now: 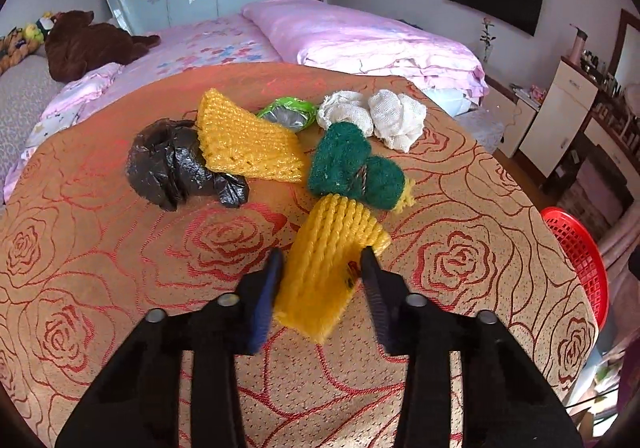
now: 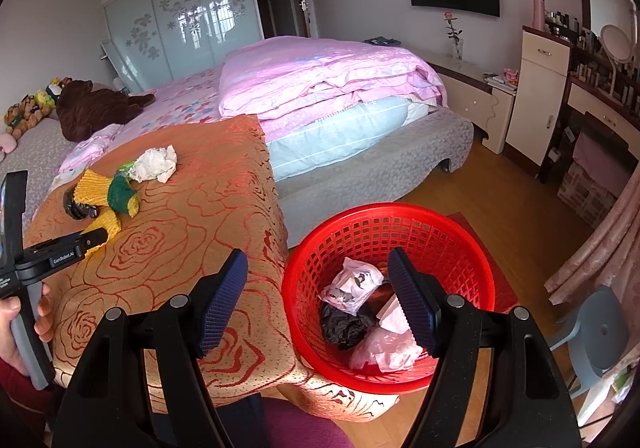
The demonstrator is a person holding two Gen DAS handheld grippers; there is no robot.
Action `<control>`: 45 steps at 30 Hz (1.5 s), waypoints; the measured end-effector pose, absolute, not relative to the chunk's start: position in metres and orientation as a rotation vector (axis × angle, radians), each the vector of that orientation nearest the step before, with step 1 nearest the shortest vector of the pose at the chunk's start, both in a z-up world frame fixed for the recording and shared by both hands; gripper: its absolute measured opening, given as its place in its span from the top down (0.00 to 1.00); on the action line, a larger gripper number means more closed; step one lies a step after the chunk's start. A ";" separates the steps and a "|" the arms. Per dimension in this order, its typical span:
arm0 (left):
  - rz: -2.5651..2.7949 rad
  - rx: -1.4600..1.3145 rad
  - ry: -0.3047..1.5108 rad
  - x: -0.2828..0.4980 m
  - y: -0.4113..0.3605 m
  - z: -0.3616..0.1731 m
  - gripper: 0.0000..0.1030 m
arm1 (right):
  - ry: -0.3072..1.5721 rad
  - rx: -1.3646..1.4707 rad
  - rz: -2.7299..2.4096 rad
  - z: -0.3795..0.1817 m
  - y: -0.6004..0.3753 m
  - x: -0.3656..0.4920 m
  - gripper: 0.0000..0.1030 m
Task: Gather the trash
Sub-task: 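Close the left tool on the yellow foam mesh sleeve, then grasp the green scrubber with the right tool while the left tool holds the mesh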
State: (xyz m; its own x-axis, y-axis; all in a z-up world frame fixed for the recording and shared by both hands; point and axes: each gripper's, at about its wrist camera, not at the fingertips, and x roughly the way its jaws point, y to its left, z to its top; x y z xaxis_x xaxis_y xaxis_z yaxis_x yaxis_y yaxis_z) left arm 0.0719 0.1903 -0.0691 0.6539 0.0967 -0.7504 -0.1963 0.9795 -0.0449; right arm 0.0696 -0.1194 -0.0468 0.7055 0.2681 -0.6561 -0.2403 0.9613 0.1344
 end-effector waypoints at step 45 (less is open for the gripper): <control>0.347 -0.214 0.769 0.017 0.256 -0.051 0.79 | 0.803 -0.217 0.666 -0.063 0.145 0.143 0.34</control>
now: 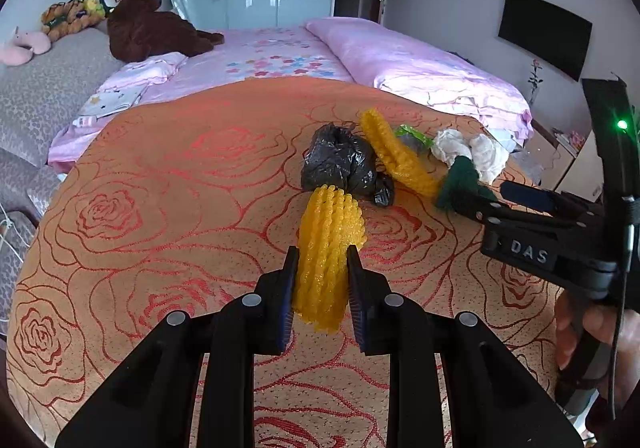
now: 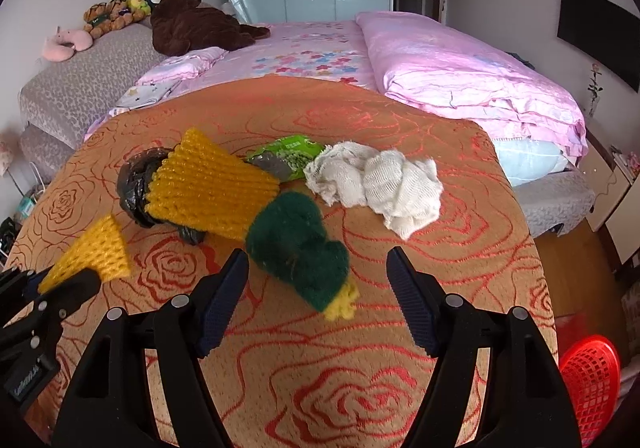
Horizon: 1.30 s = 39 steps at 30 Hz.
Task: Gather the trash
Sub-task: 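Grasp the green scrubber with the right tool while the left tool holds the mesh, then carry the yellow mesh and green scrubber over the red basket with both tools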
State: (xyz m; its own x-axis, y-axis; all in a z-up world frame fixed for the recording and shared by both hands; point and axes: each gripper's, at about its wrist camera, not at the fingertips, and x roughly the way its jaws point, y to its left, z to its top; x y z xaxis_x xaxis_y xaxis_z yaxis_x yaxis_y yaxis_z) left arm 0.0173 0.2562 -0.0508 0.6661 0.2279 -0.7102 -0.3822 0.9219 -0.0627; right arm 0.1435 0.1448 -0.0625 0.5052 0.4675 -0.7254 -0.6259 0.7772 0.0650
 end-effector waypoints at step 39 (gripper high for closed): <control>0.318 -0.199 0.755 0.021 0.234 -0.043 0.79 | 0.809 -0.104 0.607 -0.053 0.060 0.108 0.69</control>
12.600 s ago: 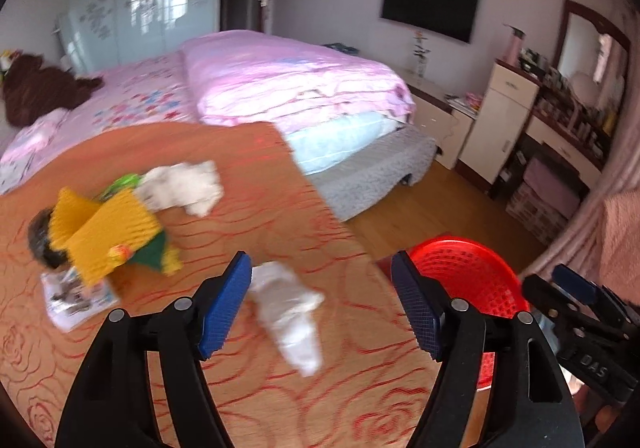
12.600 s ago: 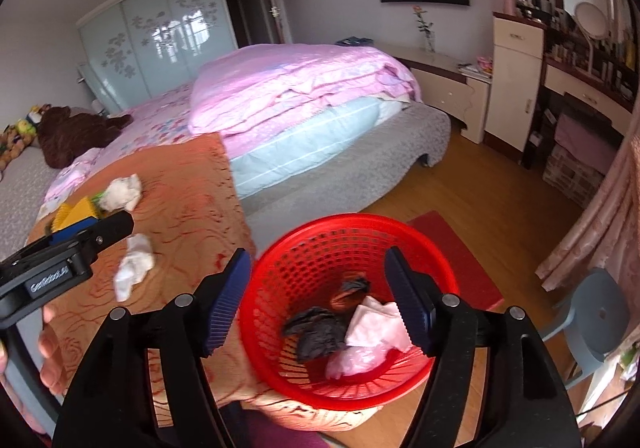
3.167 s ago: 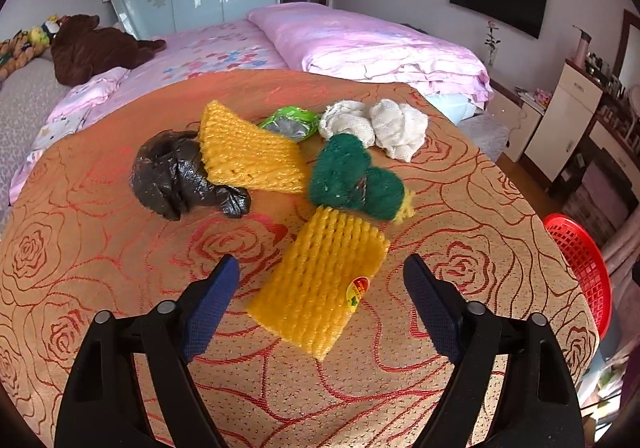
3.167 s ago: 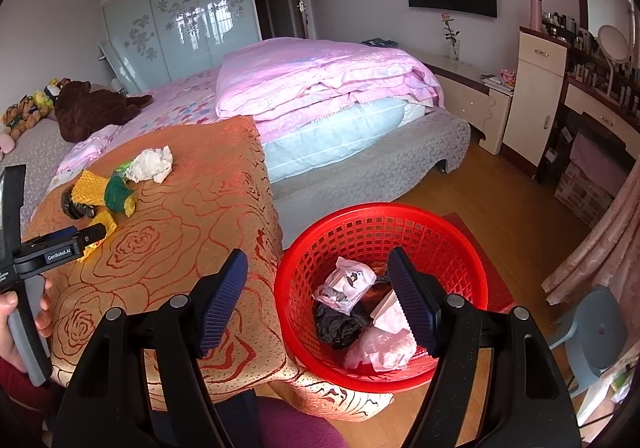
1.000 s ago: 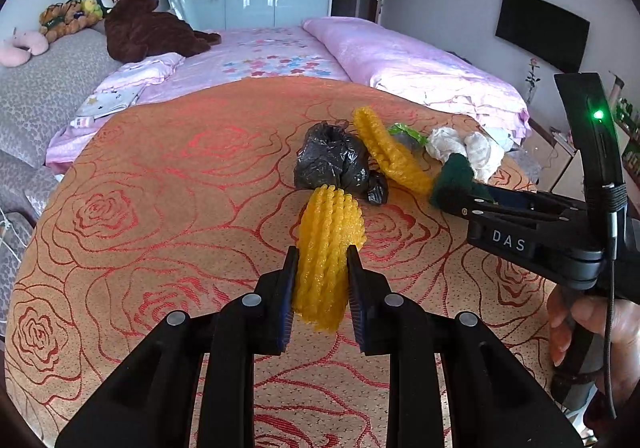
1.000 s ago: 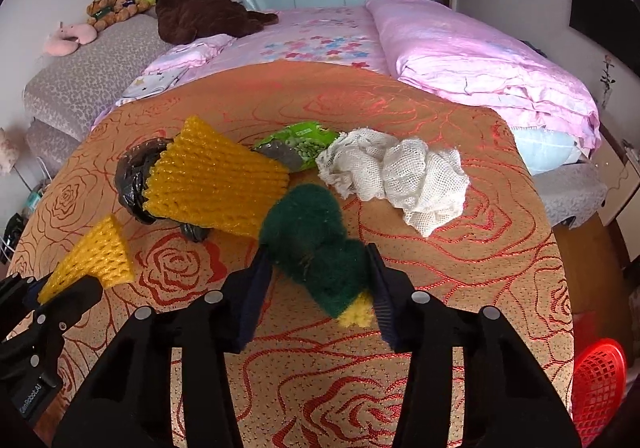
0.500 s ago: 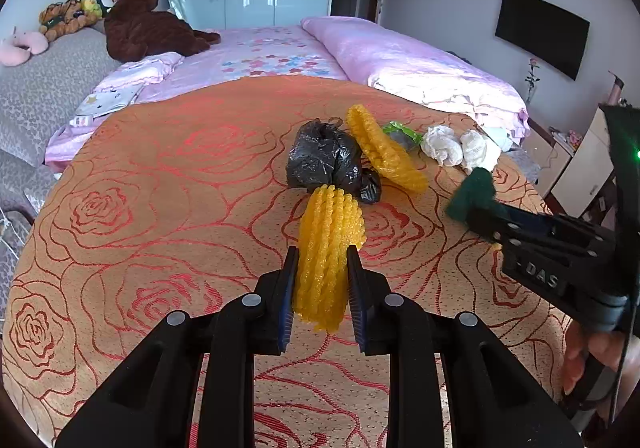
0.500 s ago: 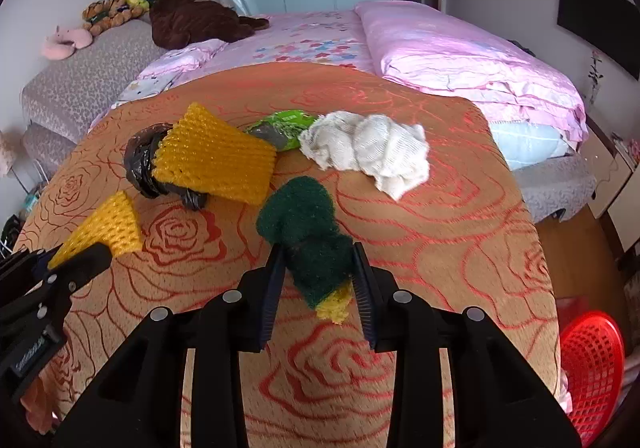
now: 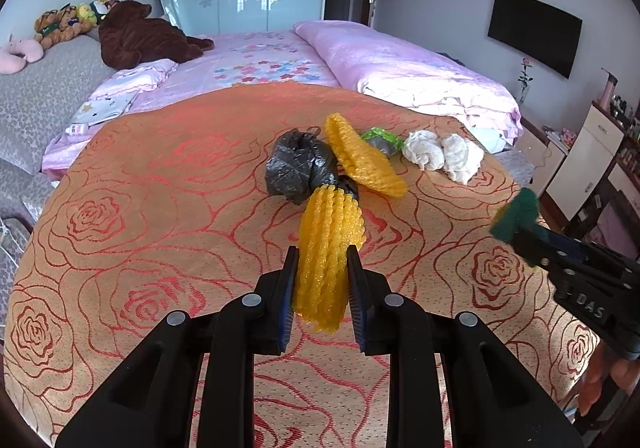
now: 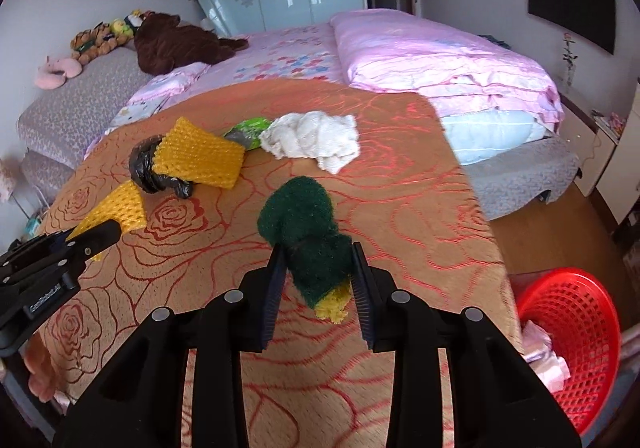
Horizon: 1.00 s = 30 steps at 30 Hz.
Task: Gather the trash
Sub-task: 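Carry the yellow mesh and green scrubber over the red basket with both tools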
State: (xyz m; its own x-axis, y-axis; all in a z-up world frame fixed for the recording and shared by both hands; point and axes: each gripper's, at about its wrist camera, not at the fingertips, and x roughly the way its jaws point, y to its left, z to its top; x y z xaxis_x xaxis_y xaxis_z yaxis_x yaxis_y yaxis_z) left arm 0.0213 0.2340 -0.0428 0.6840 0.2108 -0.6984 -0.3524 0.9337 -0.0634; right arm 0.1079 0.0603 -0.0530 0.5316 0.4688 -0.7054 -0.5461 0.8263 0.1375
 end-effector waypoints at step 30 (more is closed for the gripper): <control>0.188 -0.124 0.726 0.048 0.159 -0.016 0.79 | 0.721 0.003 0.410 -0.016 -0.055 0.090 0.69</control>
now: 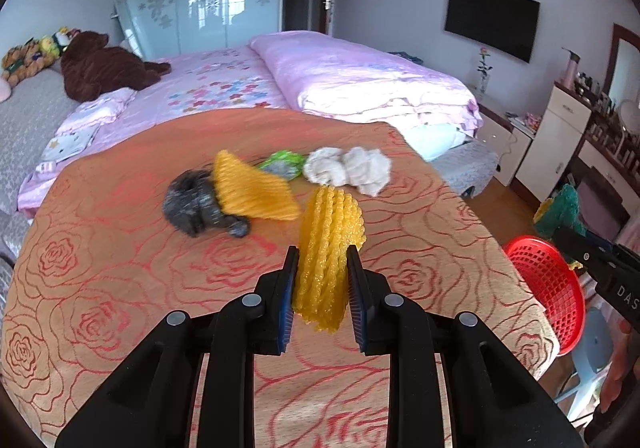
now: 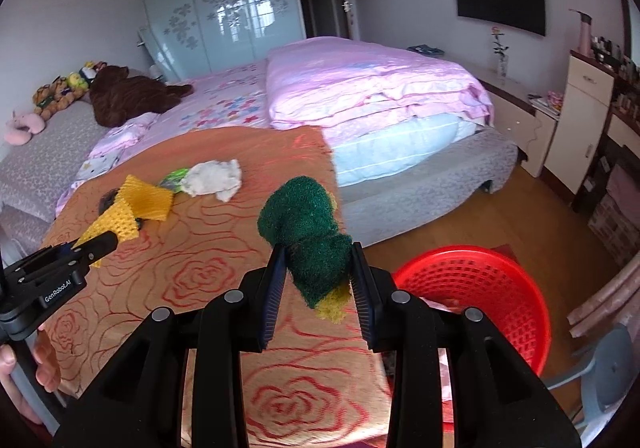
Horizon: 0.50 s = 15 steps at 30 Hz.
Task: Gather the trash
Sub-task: 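Carry the yellow mesh and green scrubber over the red basket with both tools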
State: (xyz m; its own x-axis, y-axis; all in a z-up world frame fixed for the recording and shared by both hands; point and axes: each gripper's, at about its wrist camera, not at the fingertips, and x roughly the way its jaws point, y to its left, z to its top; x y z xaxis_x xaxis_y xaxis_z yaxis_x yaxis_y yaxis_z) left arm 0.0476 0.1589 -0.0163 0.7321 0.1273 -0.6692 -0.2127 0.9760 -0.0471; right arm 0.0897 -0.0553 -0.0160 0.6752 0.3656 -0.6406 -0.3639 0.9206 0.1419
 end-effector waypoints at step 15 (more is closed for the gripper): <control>0.072 -0.035 0.715 0.070 0.093 -0.005 0.78 | 0.699 0.036 0.270 -0.012 -0.126 0.088 0.69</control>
State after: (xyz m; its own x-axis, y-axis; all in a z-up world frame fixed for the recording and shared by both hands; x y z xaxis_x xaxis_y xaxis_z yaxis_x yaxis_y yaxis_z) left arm 0.0702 0.0928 -0.0052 0.7528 0.0537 -0.6560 -0.0774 0.9970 -0.0071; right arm 0.0881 -0.1264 -0.0124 0.7324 0.2579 -0.6302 -0.2336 0.9645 0.1232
